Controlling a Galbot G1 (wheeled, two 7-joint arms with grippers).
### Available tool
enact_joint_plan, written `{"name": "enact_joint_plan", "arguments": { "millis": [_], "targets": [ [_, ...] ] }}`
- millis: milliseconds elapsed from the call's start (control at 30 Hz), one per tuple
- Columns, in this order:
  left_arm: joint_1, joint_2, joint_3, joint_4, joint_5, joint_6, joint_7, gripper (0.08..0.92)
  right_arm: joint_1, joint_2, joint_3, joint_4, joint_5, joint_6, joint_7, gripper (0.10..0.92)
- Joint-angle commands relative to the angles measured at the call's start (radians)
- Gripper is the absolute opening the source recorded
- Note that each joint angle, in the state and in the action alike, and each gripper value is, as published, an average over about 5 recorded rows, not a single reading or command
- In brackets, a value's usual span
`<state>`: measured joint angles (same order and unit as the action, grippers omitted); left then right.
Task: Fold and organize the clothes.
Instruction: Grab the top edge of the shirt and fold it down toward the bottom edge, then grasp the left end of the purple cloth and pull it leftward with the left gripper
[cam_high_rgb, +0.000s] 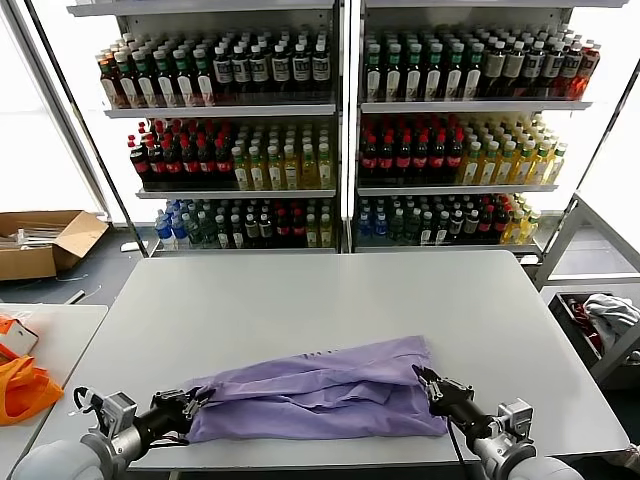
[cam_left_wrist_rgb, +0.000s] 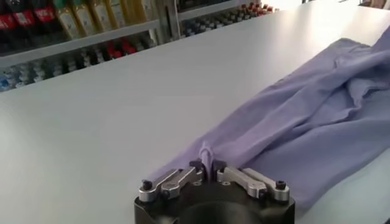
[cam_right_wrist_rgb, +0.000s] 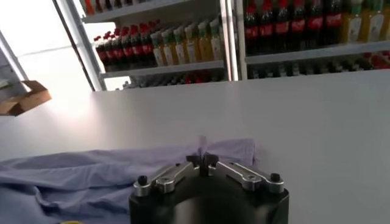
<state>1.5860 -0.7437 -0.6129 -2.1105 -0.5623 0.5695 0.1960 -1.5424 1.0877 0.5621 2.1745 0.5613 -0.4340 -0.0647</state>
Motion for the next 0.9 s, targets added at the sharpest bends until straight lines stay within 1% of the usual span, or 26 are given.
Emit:
{"name": "enact_joint_plan", "arguments": {
  "millis": [33,100,167,267,333,467,567,633,700,833,900],
  "targets": [
    [0.029,-0.010,-0.131,-0.073,-0.048,0.007,-0.025,0.259,-0.018,0.012,0.041,0.044,-0.047,0.118,0.017,0.327],
    [0.023,-0.016,-0.160,-0.096,-0.090,0.004,-0.065,0.320,0.002,0.018,0.057,0.044,-0.075,0.167,-0.005,0.379],
    [0.018,-0.046,-0.159,-0.123,-0.125,-0.009,-0.139,0.381,0.015,0.036,0.079,0.042,-0.108,0.218,-0.035,0.440],
    [0.031,-0.131,-0.101,-0.159,-0.133,-0.068,-0.275,0.467,0.005,0.072,0.113,0.044,-0.147,0.290,-0.080,0.526],
    [0.052,-0.198,-0.048,-0.168,-0.119,-0.114,-0.345,0.519,-0.017,0.090,0.125,0.048,-0.172,0.321,-0.099,0.587],
    [0.095,-0.323,0.055,-0.153,-0.038,-0.172,-0.443,0.641,-0.064,0.118,0.136,0.076,-0.233,0.328,-0.092,0.700],
    [0.117,-0.392,0.104,-0.116,0.075,-0.201,-0.495,0.727,-0.086,0.134,0.140,0.103,-0.247,0.318,-0.085,0.778],
    [0.121,-0.428,0.127,-0.089,0.125,-0.200,-0.532,0.772,-0.093,0.142,0.141,0.106,-0.253,0.316,-0.082,0.809],
    [0.115,-0.451,0.144,-0.064,0.148,-0.192,-0.567,0.807,-0.099,0.148,0.142,0.101,-0.260,0.319,-0.080,0.818],
    [0.088,-0.468,0.155,-0.020,0.153,-0.169,-0.633,0.821,-0.114,0.156,0.146,0.098,-0.262,0.326,-0.082,0.822],
    [0.080,-0.470,0.159,-0.008,0.150,-0.159,-0.652,0.822,-0.119,0.157,0.148,0.100,-0.261,0.329,-0.084,0.823]
  ]
}}
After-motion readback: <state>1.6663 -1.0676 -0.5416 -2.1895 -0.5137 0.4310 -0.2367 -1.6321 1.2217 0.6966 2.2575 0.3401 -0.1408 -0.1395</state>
